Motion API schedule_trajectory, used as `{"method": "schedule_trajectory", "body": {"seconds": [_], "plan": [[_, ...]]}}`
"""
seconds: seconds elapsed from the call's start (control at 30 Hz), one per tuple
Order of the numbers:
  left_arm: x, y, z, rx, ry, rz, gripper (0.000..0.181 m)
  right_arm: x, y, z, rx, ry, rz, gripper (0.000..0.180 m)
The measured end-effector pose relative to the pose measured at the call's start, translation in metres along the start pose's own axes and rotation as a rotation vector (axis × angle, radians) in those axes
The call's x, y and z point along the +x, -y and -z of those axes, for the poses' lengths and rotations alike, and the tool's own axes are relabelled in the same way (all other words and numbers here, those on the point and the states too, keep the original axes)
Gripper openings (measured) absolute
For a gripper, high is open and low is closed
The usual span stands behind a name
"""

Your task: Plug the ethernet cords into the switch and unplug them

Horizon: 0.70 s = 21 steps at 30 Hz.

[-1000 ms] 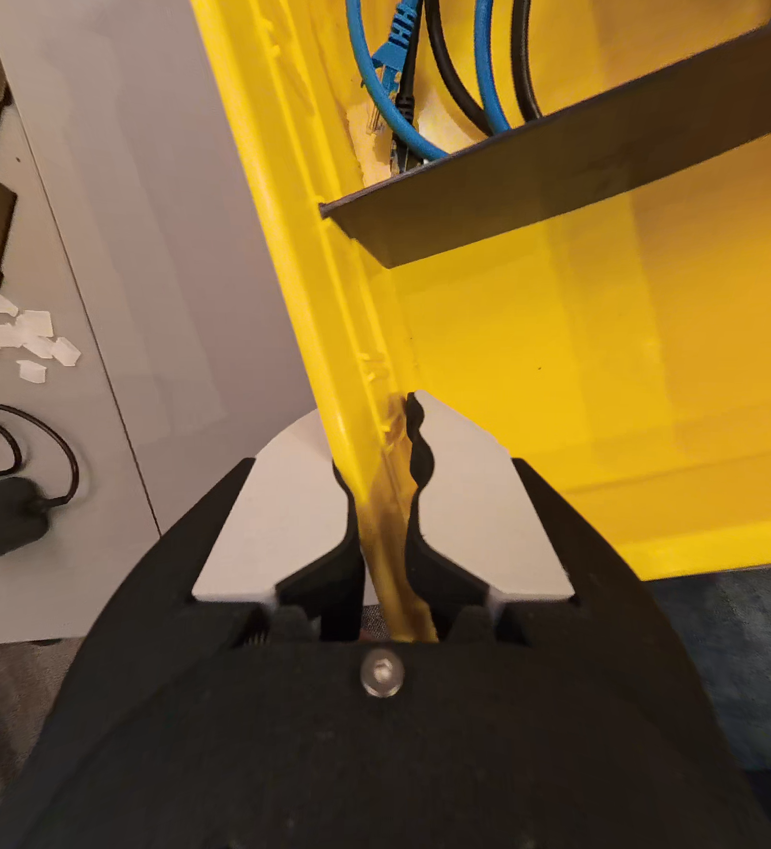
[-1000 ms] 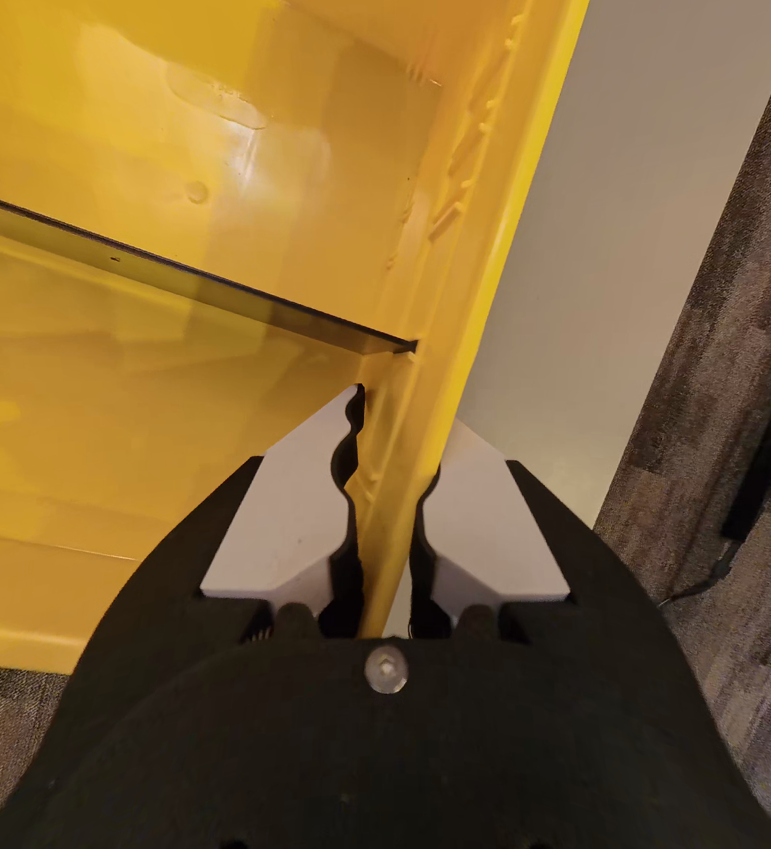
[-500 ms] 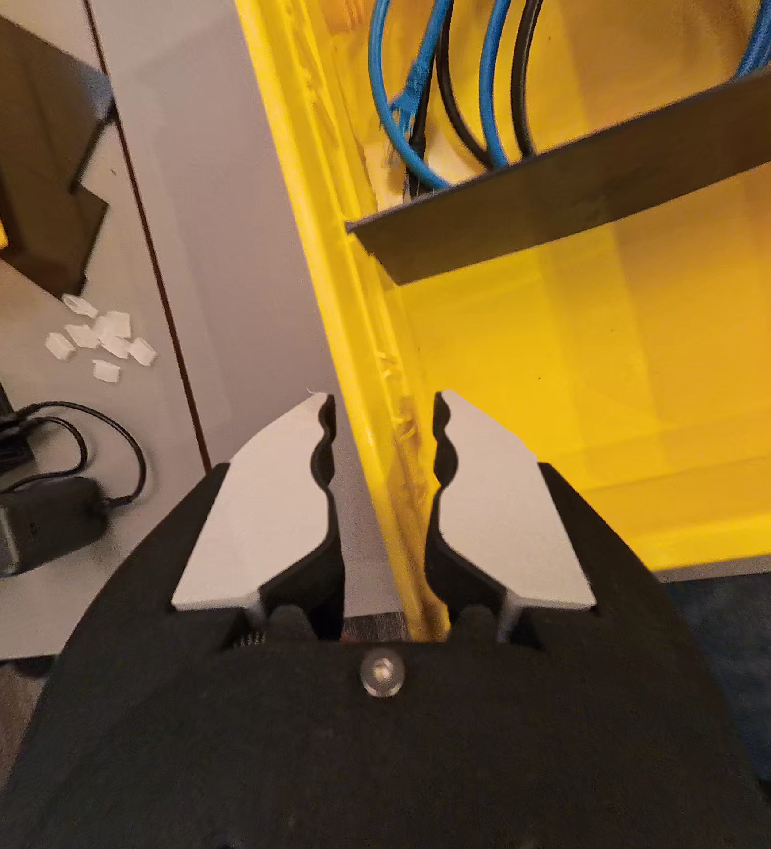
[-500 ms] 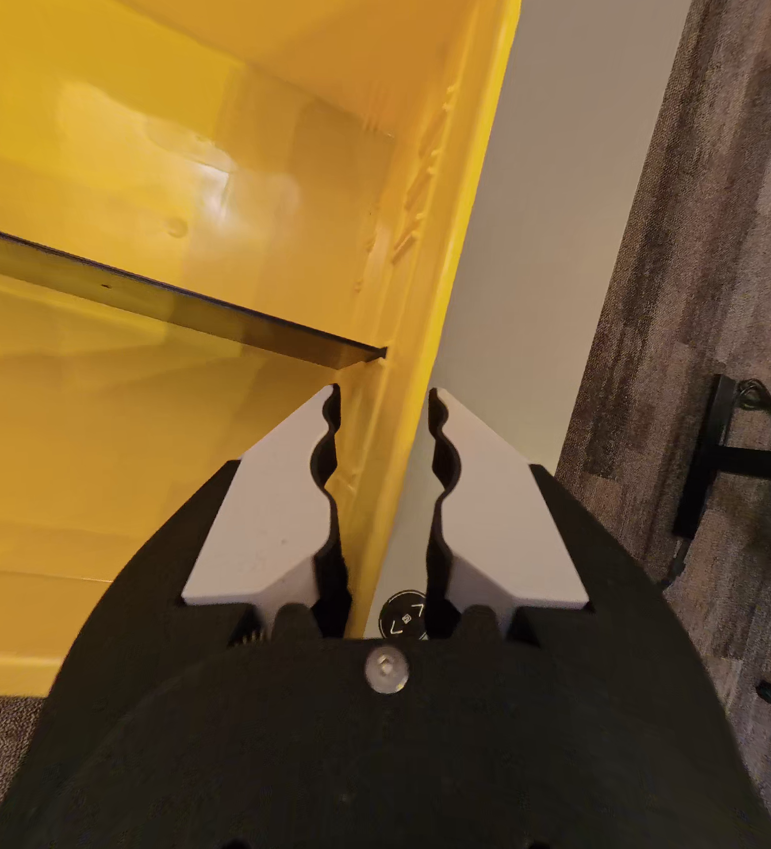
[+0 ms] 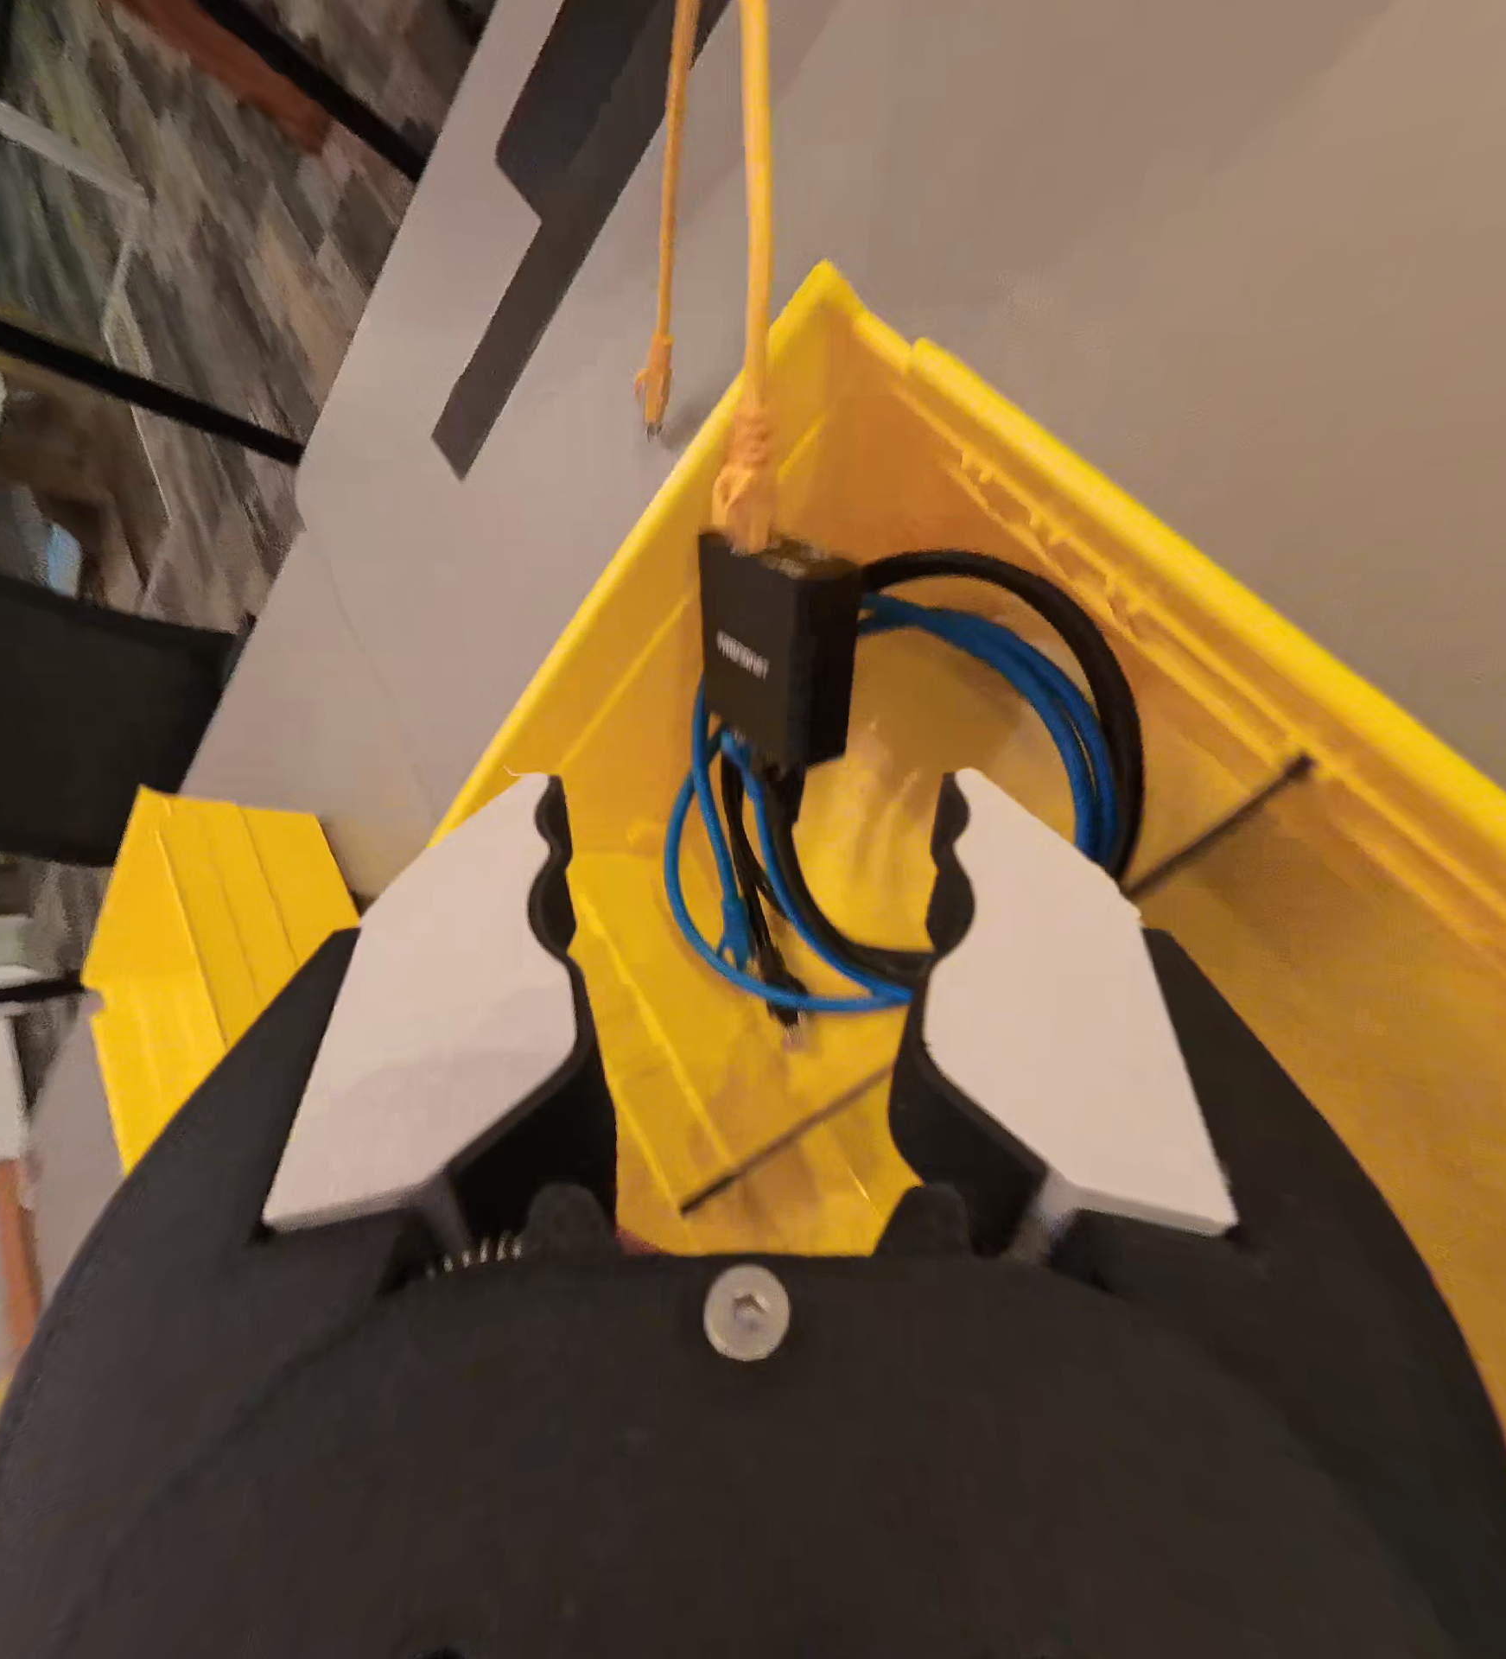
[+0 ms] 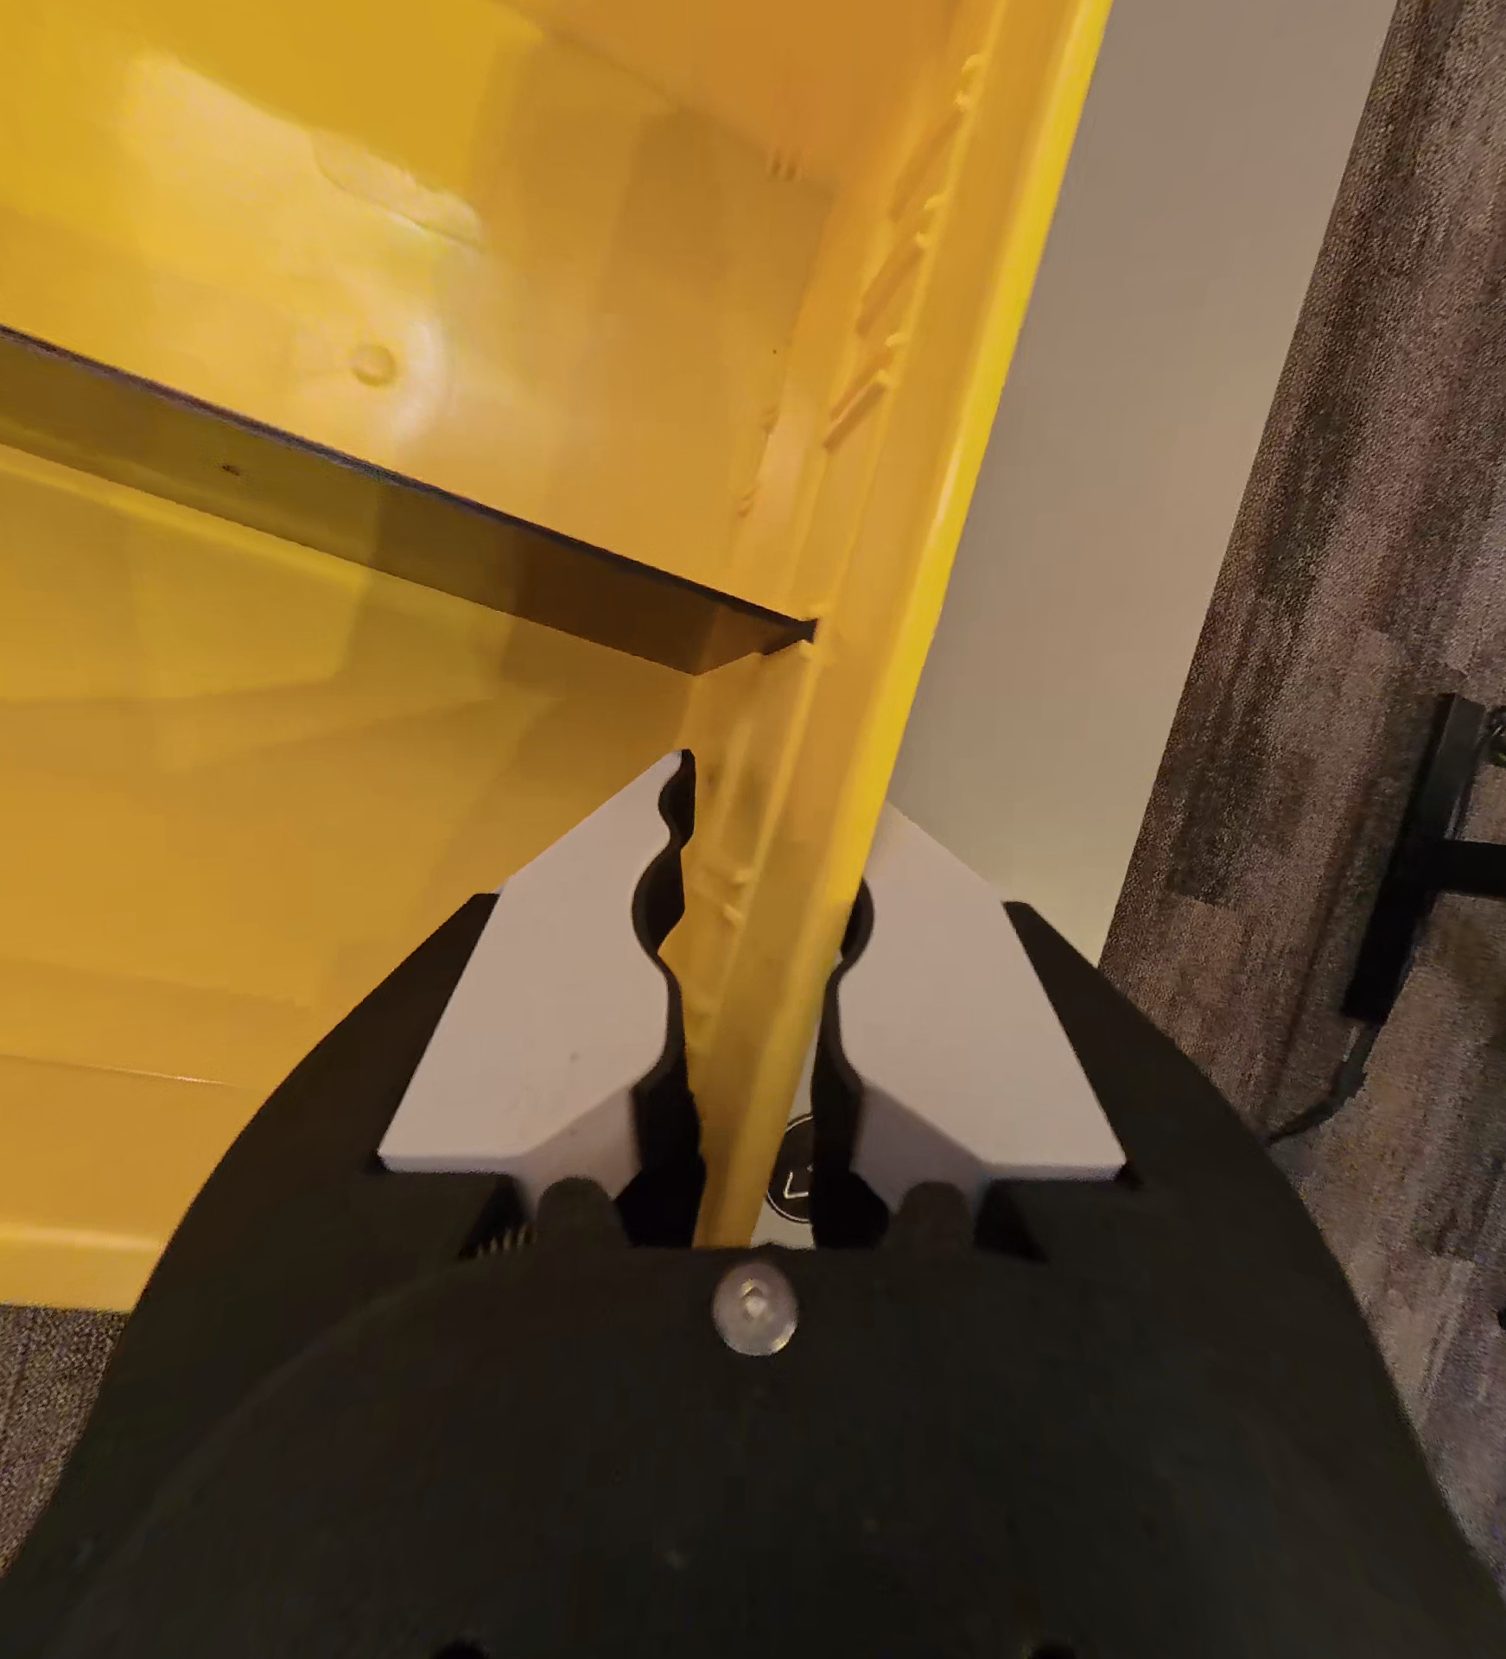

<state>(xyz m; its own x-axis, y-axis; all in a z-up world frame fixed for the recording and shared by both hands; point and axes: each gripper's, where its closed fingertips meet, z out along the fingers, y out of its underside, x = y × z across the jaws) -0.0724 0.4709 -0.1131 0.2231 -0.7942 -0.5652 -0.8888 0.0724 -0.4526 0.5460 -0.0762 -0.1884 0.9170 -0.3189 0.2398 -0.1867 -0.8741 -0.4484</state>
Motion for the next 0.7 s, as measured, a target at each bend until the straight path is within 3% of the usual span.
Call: {"method": "schedule_trajectory", "body": {"seconds": [0.23, 0.3, 0.37, 0.5, 0.7], "plan": [[0.006, 0.000, -0.061, -0.167, -0.005, -0.116, 0.076, 0.003, -0.001, 0.000, -0.005, -0.011, 0.025, 0.024], [0.007, -0.008, -0.069, -0.212, -0.010, -0.113, 0.066, 0.003, -0.001, 0.000, 0.000, -0.009, 0.022, 0.024], [0.005, -0.010, -0.073, -0.215, 0.015, -0.132, 0.047, 0.003, -0.001, 0.000, 0.001, -0.010, 0.022, 0.024], [-0.001, -0.004, -0.074, -0.138, 0.081, -0.127, 0.030, 0.003, 0.000, 0.000, 0.007, -0.014, 0.027, 0.025], [-0.025, 0.006, -0.049, -0.039, 0.173, -0.097, 0.026, 0.005, 0.008, 0.007, 0.063, -0.048, 0.045, 0.033]]}}
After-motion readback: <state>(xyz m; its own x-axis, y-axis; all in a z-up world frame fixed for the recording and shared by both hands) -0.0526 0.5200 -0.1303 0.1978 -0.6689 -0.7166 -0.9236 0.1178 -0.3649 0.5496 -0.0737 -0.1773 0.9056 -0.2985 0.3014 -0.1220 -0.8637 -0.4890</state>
